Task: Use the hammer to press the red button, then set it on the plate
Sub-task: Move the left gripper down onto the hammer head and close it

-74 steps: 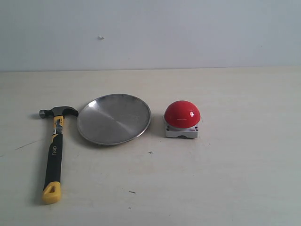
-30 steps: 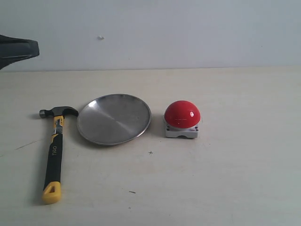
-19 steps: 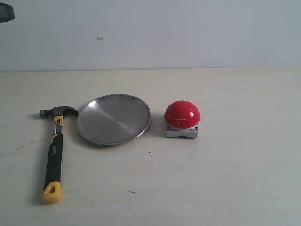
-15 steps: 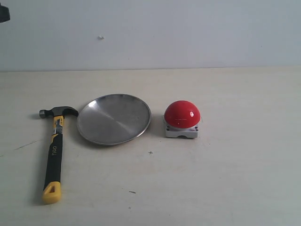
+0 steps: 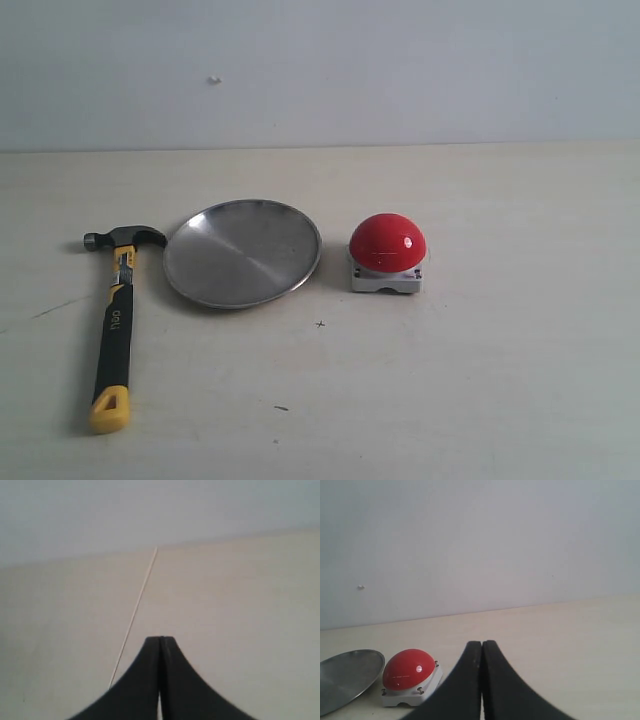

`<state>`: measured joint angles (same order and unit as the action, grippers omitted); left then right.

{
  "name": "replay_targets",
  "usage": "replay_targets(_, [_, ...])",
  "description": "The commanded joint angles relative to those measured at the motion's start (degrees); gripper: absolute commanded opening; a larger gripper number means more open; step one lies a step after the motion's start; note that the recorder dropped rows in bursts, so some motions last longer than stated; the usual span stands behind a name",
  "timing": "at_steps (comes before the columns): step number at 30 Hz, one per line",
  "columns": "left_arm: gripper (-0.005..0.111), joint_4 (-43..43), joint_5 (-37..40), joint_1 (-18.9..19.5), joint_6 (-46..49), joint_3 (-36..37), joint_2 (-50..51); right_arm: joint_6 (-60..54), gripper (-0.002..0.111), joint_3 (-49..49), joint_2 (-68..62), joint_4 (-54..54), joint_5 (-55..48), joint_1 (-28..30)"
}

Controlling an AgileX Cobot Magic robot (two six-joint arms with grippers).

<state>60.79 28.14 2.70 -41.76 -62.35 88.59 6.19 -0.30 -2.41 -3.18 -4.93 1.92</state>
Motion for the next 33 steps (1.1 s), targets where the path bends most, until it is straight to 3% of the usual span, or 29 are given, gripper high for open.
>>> replay_targets(1, [0.0, -34.4, 21.0, 0.0, 28.8, -8.3, 8.5, -0.2, 0.0, 0.3, 0.4, 0.2, 0.4, 0.1])
replay_targets(4, [0.0, -49.2, 27.5, 0.0, 31.5, -10.9, 12.4, -0.2, 0.0, 0.3, 0.4, 0.2, 0.4, 0.1])
replay_targets(7, [0.0, -62.9, 27.9, -1.0, 36.6, -10.8, 14.6, -0.2, 0.0, 0.3, 0.4, 0.2, 0.4, 0.1])
replay_targets(9, [0.001, -67.1, 27.9, -2.7, 37.1, -10.8, 15.6, -0.2, 0.0, 0.3, 0.4, 0.2, 0.4, 0.1])
replay_targets(11, [0.006, -68.1, 26.7, -4.9, 36.8, -10.9, 16.2, -0.2, 0.0, 0.3, 0.4, 0.2, 0.4, 0.1])
replay_targets(17, [0.043, -73.3, 18.0, -11.1, 36.6, -10.9, 18.3, -0.2, 0.0, 0.3, 0.4, 0.2, 0.4, 0.1])
replay_targets(19, [0.048, -75.2, 14.3, -12.2, 36.5, -11.2, 19.5, -0.2, 0.0, 0.3, 0.4, 0.2, 0.4, 0.1])
replay_targets(26, [0.049, -73.9, 16.3, -12.8, 34.0, -16.7, 26.3, -0.2, 0.0, 0.3, 0.4, 0.2, 0.4, 0.1])
replay_targets(33, [0.049, -65.9, 19.1, -12.9, 29.0, -22.7, 31.0, -0.2, 0.0, 0.3, 0.4, 0.2, 0.4, 0.1])
